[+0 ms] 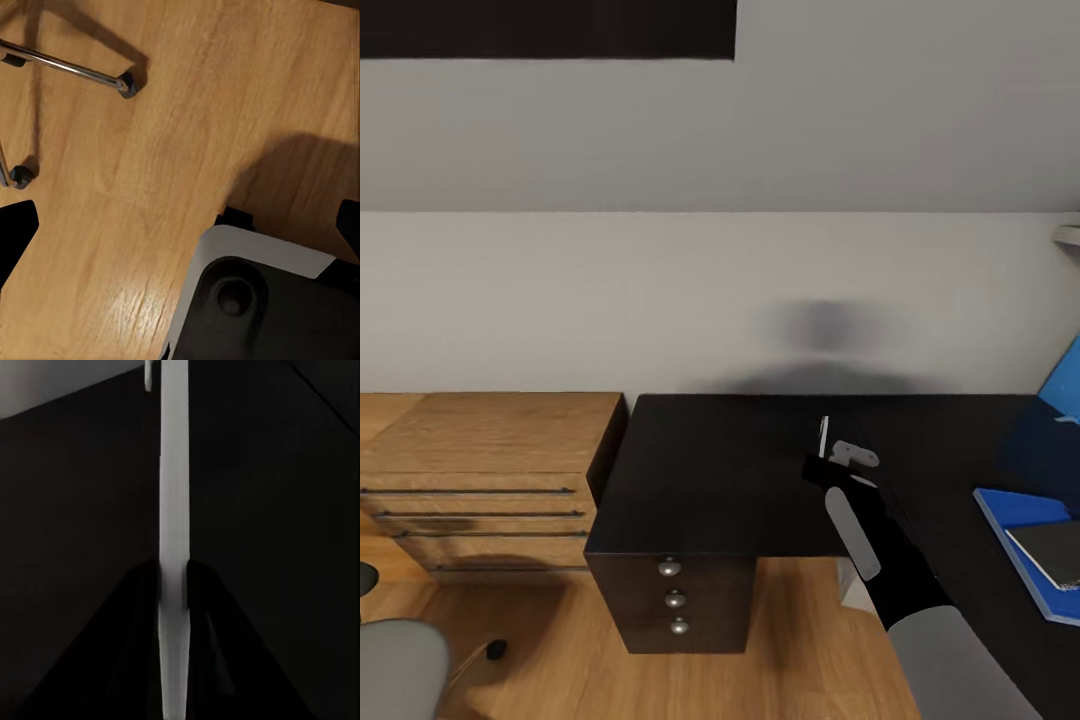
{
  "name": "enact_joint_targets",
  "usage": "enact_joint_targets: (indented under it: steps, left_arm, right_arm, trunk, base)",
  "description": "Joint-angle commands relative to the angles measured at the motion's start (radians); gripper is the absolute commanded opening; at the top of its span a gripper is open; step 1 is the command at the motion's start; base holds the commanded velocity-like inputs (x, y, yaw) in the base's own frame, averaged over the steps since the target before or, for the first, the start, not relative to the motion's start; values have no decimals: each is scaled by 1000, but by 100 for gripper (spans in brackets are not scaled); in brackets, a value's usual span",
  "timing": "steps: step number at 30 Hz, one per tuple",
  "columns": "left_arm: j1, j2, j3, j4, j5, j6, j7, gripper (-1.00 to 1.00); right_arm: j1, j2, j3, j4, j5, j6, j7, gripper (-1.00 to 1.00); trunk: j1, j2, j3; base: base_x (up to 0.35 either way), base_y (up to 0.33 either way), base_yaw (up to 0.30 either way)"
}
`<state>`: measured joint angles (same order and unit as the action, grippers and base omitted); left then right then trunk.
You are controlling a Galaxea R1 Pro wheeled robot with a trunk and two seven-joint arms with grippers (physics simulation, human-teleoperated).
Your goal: In the bedroom, organize the workspace by keeping the computer under the desk, ensuring the monitor is on the desk, placing the keyboard on the desk next to the monitor, placing the mouse on the desk next to the keyboard, moving the folder from the swivel chair onto the desk next to the mouse, stacking the notebook on top of the folder with the pen on top of the notebook, and positioning the swivel chair next to the desk.
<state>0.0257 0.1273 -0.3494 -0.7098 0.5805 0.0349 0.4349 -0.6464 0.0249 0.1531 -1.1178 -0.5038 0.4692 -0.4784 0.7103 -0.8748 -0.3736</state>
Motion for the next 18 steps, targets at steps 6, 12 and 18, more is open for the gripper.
enact_joint_targets:
  steps: [6,12,18]
  left_arm:
    - [0,2,-5,-4,6,3,8,100]
    - [0,7,-5,-5,6,3,8,100]
    - [0,6,-5,-5,6,3,8,100]
  right_arm:
    - [-1,0,2,-1,-10,-1,-8,-100]
    - [-1,0,-6,0,-10,-1,-6,-100]
    - [-1,0,-8,0,-10,-18,-6,-100]
  trunk:
    - [0,-1,2]
    - [0,-1,6]
    - [0,-1,14]
  base:
    - [0,0,-283]
    - [0,0,-281]
    - [0,0,-248]
